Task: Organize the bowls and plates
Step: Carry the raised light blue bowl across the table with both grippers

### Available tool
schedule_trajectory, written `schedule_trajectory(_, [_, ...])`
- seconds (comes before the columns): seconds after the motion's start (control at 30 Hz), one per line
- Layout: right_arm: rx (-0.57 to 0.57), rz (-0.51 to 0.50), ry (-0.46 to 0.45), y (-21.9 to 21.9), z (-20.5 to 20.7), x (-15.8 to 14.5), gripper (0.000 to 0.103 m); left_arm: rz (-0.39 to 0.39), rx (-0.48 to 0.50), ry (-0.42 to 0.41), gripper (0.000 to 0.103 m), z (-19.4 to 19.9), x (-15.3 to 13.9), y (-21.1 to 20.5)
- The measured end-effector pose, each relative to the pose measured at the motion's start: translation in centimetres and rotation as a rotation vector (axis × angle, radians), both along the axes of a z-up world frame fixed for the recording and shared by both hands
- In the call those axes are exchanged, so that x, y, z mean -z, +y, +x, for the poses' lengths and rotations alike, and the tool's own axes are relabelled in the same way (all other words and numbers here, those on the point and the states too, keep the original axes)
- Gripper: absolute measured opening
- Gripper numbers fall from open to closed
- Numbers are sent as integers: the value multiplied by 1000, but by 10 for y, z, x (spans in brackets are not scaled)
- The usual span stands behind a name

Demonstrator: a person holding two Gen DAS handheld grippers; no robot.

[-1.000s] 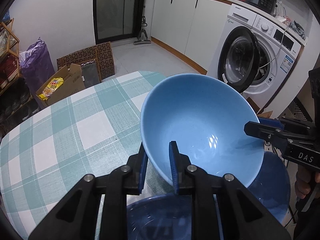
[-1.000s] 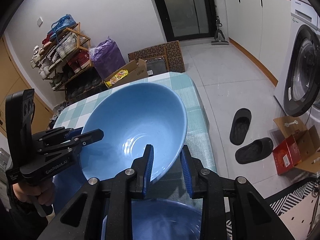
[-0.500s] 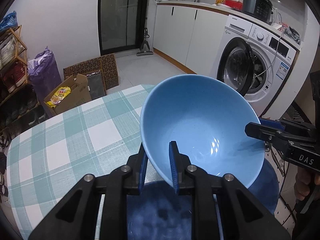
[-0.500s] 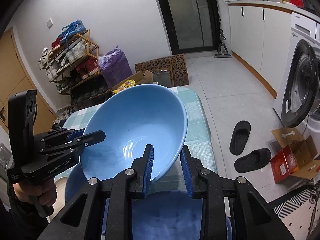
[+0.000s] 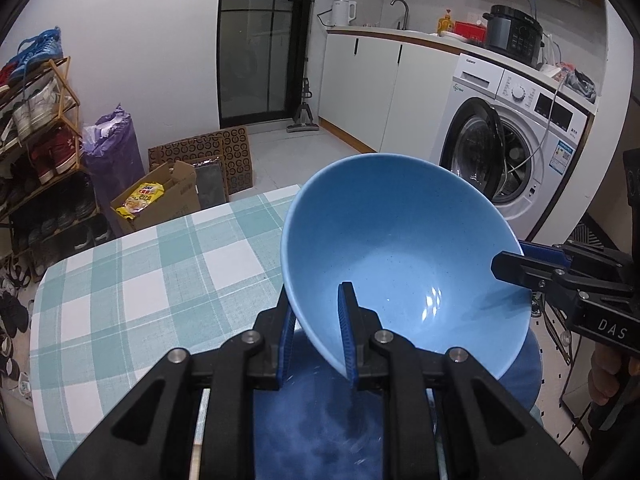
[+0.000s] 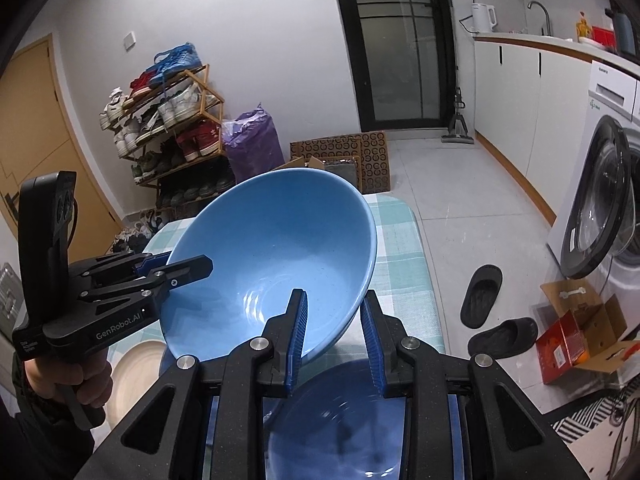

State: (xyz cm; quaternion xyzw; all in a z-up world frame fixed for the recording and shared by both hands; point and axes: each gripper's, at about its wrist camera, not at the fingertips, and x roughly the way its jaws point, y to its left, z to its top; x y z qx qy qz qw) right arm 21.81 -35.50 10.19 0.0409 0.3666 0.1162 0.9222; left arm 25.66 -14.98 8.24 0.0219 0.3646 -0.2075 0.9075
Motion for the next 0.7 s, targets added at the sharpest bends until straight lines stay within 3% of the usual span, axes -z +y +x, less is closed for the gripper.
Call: schedule_trajectory(0.7, [-97,-19,-13,52,-47,8,29,-3,-76,-28,19,-49,3,47])
